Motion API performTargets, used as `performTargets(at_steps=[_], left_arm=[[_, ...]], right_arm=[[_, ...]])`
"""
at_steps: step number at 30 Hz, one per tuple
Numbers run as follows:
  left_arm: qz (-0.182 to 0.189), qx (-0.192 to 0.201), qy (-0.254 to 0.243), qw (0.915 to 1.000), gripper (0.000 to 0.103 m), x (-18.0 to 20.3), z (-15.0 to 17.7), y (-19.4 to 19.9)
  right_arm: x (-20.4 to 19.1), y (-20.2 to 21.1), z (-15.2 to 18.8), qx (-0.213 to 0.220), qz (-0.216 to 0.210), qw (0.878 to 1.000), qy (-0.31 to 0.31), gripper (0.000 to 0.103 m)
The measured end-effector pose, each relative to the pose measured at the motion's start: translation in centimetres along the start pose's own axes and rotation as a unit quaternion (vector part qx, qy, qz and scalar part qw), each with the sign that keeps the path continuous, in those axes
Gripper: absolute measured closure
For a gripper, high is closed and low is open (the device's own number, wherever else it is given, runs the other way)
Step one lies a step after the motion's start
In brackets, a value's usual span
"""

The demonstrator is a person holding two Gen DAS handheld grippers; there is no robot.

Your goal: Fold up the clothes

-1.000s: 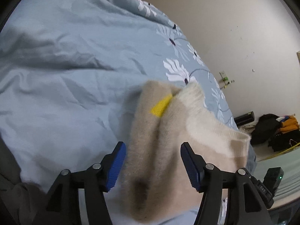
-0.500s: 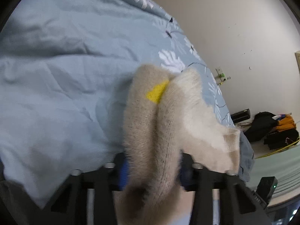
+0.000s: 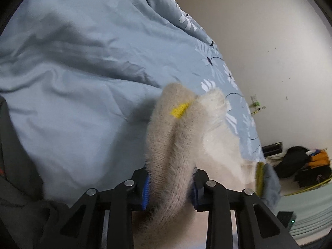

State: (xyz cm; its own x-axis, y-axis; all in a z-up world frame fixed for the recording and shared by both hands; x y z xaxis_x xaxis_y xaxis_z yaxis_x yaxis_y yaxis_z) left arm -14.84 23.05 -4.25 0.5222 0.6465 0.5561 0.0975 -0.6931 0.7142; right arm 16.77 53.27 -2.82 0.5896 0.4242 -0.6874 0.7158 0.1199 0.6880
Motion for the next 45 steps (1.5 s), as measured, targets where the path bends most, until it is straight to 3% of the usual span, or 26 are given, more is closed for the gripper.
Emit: performTargets(at_steps=[2,11,20,22,24,27,32,37,43,45], left_arm=[[-0.006,-0.006,0.005,1.0,0.07,-0.5,0.1,-0.6],[0.03,-0.003,0.05,0.9983,0.069,-2.9,0.8,-1.4],[0.032,-0.003,0.049,0.9983,0.069,-2.4,0.8,-1.5],[0.027,-0.002,0.042,0.9987,0.069,-1.9,0.6,-1.5],[0.023,-0.001,0.036,0.9991,0.069,-1.5,0.4,-1.5],[0.001,0.005,0.005,1.0,0.071,0.5,0.0,-0.5],[0.016,0.012,-0.04,0.999,0.073,4.0,1.5,2.3],[0.044,0.016,-0.081,0.9956,0.074,7.5,3.7,5.2],[0.078,0.019,-0.131,0.9881,0.074,11.7,6.3,8.7],[0.072,-0.008,-0.135,0.9882,0.074,11.2,8.5,7.6]], right_arm=[[-0.5,-1.4,-0.3,-0.012,-0.004,1.0,-0.002,0.036],[0.3,-5.3,-1.7,-0.051,0.023,0.998,-0.028,0.03],[-0.8,-6.8,-3.2,-0.045,0.021,0.998,-0.028,0.028],[-0.6,-6.7,-3.3,-0.041,0.015,0.998,-0.037,0.034],[-0.3,-6.5,-3.4,-0.038,0.012,0.998,-0.046,0.054],[-0.1,-6.2,-3.6,-0.034,0.006,0.998,-0.058,0.069],[-0.8,-3.9,-3.7,-0.025,-0.016,0.998,-0.056,0.074],[-1.9,1.1,-3.4,-0.004,-0.031,0.999,-0.037,0.074],[-1.0,8.8,0.0,0.026,-0.038,0.999,-0.006,0.074],[0.2,10.5,1.7,0.027,-0.034,0.999,-0.005,0.074]])
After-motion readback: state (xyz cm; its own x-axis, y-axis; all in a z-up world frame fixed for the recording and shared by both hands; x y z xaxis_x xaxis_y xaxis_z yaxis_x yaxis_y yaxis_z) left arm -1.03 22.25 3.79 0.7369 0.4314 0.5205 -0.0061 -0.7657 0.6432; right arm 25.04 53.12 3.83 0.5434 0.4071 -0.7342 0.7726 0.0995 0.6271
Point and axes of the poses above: each gripper's, at about its wrist camera, not at the fingertips, and y roughly against the way its jaws point, x to its right, z to its underside, the point moved 2 cm from there along -y, roughly the way its jaws point, and after that the axes turned 14 degrees about -y, right-handed, at the moved point
